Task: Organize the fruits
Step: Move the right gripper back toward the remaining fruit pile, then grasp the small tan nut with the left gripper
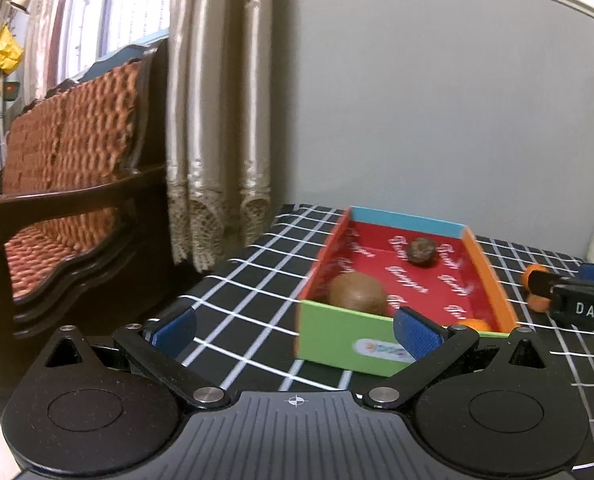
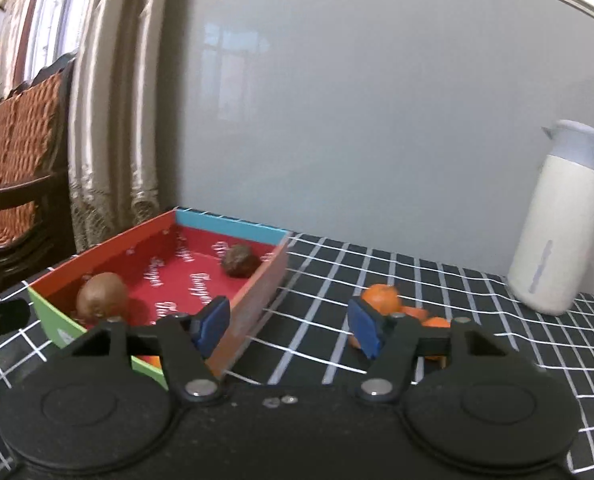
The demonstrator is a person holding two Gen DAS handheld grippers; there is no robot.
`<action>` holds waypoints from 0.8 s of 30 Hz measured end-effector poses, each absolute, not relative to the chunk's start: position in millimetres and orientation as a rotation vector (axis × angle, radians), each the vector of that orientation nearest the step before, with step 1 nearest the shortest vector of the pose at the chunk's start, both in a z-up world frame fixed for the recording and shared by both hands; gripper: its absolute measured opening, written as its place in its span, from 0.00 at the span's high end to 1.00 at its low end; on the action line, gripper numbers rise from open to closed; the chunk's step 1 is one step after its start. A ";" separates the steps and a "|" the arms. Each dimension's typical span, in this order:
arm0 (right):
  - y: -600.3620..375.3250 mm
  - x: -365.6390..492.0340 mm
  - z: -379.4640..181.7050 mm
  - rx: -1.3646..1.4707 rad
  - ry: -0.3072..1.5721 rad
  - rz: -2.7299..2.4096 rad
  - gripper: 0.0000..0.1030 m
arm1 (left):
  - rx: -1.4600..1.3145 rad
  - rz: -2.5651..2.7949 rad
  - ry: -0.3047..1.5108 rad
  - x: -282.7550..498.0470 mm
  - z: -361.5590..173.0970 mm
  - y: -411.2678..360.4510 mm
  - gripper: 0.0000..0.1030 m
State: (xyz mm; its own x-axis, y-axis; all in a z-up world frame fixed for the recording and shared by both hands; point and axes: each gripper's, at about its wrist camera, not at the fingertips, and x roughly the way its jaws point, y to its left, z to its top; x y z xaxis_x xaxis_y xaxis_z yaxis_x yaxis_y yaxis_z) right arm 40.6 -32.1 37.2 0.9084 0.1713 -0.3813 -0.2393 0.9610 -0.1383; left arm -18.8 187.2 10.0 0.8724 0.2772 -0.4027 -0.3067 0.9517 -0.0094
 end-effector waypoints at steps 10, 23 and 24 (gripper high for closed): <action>-109.1 35.1 43.2 -0.121 0.378 0.087 0.36 | -0.079 0.128 0.393 -7.3 18.0 127.0 0.00; -179.2 36.8 36.3 -0.075 0.399 -0.016 0.36 | 0.037 -0.041 0.412 28.5 5.6 22.8 0.00; -182.4 37.3 35.9 -0.073 0.400 -0.021 0.36 | 0.039 -0.034 0.416 31.6 4.0 17.4 0.00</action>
